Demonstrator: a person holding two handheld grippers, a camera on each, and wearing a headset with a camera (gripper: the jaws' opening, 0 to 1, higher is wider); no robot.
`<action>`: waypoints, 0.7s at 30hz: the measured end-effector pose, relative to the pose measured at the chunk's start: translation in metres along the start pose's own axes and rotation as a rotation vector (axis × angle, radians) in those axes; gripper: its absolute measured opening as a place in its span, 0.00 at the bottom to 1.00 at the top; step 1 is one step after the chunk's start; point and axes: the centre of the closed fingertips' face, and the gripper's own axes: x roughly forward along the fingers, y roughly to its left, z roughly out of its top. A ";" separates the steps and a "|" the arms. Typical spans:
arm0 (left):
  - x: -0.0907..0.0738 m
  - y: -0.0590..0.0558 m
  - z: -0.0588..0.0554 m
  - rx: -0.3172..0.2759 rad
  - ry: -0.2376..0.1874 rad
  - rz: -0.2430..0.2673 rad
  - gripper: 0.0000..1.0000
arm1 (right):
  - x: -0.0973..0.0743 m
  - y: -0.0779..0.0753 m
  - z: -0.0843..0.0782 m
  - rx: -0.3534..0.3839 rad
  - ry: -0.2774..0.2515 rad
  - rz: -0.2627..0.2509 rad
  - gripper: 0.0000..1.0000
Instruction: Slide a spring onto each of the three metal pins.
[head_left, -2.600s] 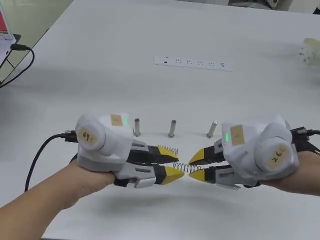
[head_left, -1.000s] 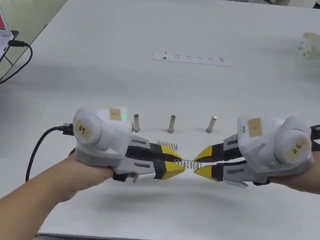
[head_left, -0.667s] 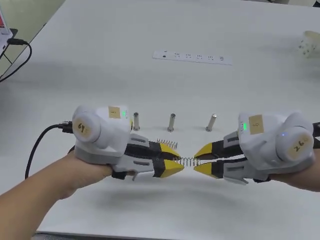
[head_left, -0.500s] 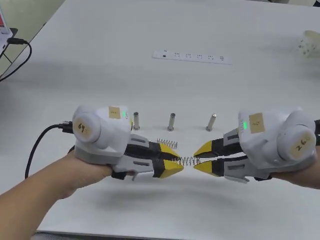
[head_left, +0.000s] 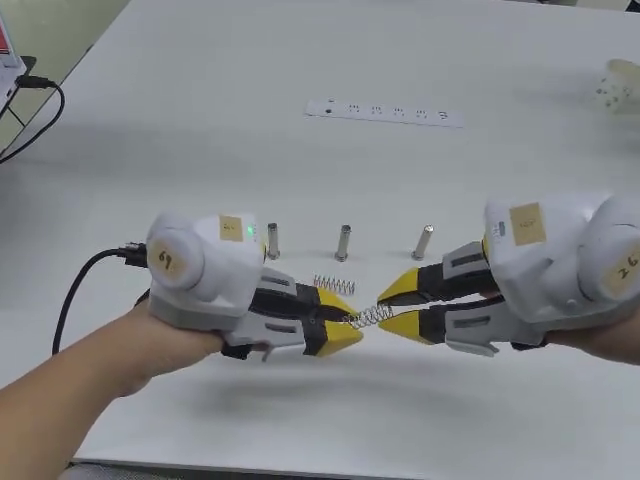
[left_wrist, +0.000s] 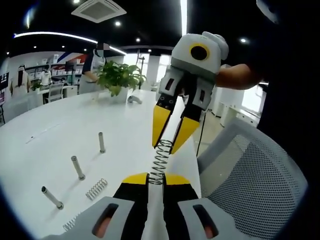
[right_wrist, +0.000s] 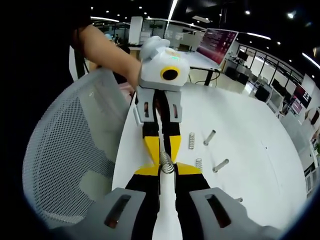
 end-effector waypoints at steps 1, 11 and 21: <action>0.000 0.000 0.000 0.002 0.000 0.000 0.02 | 0.001 0.000 0.002 0.002 -0.006 0.001 0.08; 0.005 -0.004 0.000 0.004 0.009 -0.013 0.02 | 0.010 0.004 0.019 0.013 -0.078 0.002 0.08; 0.004 -0.004 0.007 0.007 -0.004 -0.013 0.02 | 0.008 0.000 0.026 0.077 -0.174 -0.019 0.08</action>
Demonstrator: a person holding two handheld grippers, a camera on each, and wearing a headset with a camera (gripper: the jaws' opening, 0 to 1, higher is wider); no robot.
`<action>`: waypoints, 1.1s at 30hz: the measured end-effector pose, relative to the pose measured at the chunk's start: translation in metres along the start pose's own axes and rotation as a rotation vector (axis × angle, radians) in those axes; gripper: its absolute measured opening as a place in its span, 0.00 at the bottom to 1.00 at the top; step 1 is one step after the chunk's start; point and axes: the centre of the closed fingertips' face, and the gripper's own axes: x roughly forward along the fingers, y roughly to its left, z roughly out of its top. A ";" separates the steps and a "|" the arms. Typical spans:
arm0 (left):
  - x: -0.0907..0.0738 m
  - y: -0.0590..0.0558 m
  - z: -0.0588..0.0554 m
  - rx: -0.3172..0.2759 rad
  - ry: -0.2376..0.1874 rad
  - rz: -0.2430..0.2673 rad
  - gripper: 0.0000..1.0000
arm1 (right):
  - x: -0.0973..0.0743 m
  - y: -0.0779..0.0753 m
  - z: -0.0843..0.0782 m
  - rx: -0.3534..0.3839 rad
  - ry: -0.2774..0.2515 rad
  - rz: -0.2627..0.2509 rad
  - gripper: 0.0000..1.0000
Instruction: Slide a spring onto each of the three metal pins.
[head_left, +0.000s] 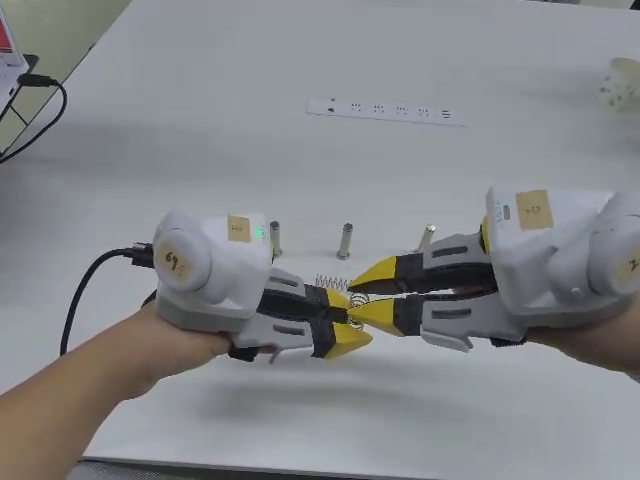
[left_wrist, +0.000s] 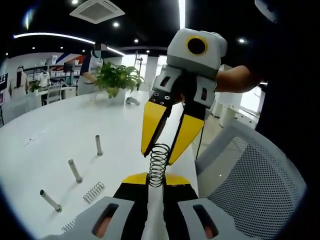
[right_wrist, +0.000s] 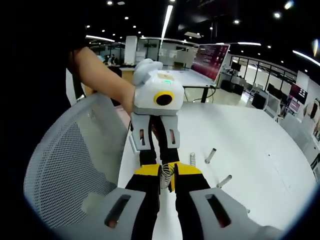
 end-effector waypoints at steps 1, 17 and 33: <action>0.000 0.000 -0.001 0.004 0.004 0.000 0.02 | 0.000 0.001 -0.001 0.000 -0.003 0.000 0.08; -0.001 -0.001 -0.002 0.019 0.019 0.000 0.02 | 0.002 0.002 0.004 0.037 -0.054 -0.012 0.08; -0.007 0.001 0.003 0.014 -0.005 0.016 0.02 | 0.006 0.002 0.007 -0.006 -0.053 -0.023 0.08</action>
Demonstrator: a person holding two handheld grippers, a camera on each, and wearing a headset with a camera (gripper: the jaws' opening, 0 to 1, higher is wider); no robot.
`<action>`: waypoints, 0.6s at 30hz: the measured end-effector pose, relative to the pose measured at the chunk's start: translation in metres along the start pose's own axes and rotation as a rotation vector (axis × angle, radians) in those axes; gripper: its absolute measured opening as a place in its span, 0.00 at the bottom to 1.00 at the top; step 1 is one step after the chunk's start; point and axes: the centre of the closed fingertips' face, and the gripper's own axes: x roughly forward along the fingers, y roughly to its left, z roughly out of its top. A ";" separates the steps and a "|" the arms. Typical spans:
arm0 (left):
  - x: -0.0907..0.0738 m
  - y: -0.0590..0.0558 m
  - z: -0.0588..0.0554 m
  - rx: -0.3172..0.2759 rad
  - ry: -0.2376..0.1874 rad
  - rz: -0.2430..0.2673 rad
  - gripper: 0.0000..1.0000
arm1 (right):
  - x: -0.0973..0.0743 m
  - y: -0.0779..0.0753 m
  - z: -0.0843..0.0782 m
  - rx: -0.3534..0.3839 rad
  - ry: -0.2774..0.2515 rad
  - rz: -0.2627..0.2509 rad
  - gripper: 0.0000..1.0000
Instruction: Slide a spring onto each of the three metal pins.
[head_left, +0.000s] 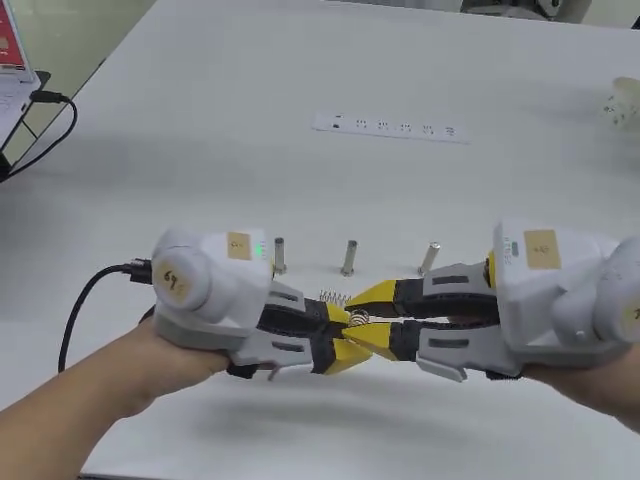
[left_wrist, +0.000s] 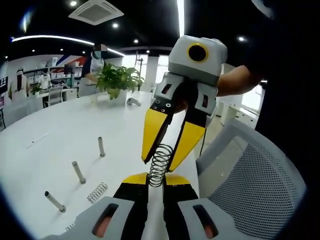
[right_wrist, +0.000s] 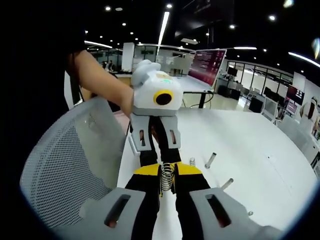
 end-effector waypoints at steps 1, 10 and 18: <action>0.000 0.000 0.000 0.000 0.000 0.000 0.02 | 0.000 0.000 0.000 0.004 -0.001 0.001 0.08; -0.002 -0.001 -0.002 -0.030 0.003 0.006 0.03 | 0.000 0.000 0.000 0.015 -0.004 -0.003 0.08; -0.006 0.007 -0.004 -0.050 0.003 0.051 0.12 | -0.003 -0.004 0.000 0.020 -0.005 -0.026 0.08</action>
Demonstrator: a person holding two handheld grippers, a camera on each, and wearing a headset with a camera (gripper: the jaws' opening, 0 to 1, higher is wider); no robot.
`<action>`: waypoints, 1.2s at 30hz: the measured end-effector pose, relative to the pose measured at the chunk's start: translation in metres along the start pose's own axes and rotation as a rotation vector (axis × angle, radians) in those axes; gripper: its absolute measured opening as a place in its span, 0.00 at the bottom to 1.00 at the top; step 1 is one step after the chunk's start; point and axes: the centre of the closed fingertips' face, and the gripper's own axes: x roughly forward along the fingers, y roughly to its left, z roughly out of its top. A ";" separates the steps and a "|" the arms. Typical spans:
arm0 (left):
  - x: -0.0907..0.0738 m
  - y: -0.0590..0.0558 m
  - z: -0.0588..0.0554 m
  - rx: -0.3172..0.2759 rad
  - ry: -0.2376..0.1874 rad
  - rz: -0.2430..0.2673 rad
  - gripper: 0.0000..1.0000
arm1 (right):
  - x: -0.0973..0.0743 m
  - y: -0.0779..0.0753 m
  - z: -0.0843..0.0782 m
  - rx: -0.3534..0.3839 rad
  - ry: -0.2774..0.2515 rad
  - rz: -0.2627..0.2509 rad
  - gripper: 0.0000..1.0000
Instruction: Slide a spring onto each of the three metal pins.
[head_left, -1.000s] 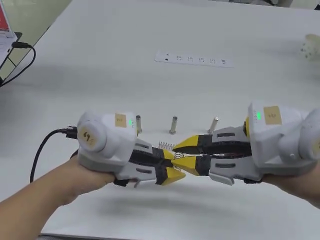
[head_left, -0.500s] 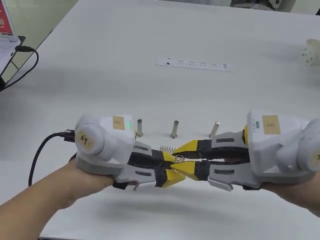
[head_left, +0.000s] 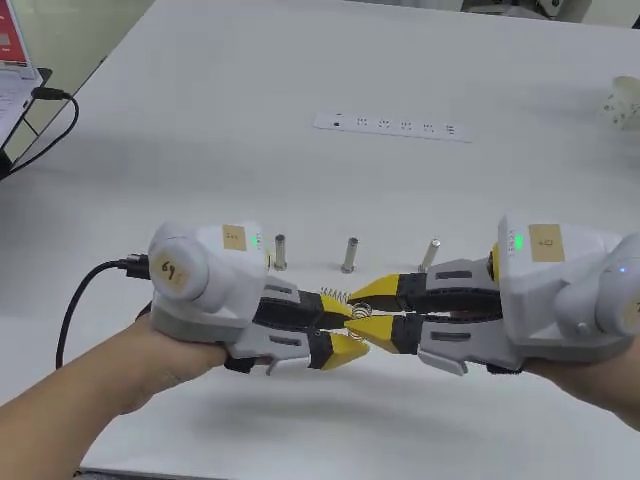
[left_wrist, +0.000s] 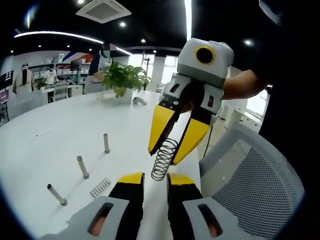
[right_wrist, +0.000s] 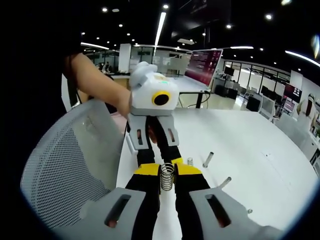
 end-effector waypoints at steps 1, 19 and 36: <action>-0.001 0.001 0.000 -0.008 -0.002 0.005 0.13 | 0.000 -0.001 0.000 0.003 0.001 -0.003 0.08; -0.030 0.031 -0.016 -0.038 0.024 0.143 0.36 | -0.004 -0.013 -0.002 0.028 0.000 -0.052 0.08; -0.066 0.055 -0.037 -0.091 0.036 0.290 0.68 | -0.009 -0.022 -0.007 0.040 0.007 -0.093 0.08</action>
